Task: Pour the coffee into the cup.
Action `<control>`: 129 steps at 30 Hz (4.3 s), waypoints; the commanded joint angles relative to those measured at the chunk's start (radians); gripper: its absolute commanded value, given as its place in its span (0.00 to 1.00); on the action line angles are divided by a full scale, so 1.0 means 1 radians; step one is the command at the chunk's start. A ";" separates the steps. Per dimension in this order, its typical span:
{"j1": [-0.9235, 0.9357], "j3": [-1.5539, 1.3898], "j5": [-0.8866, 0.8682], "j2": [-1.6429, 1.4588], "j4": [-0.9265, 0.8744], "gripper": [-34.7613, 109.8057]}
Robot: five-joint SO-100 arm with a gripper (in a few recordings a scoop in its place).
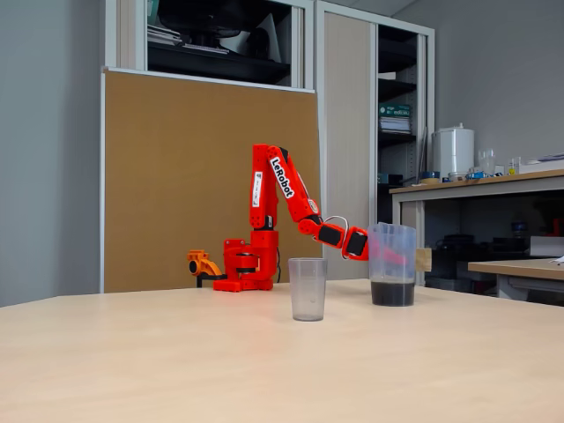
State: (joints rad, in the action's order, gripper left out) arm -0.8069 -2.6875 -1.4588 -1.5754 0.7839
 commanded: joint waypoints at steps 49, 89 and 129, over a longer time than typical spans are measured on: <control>0.127 0.204 0.118 0.195 0.150 0.30; 0.199 0.089 0.084 -0.149 -0.020 0.24; 0.422 0.106 -0.247 -0.371 -0.161 0.24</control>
State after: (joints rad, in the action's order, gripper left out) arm -0.3881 -2.5940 -1.6567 -1.8730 0.6121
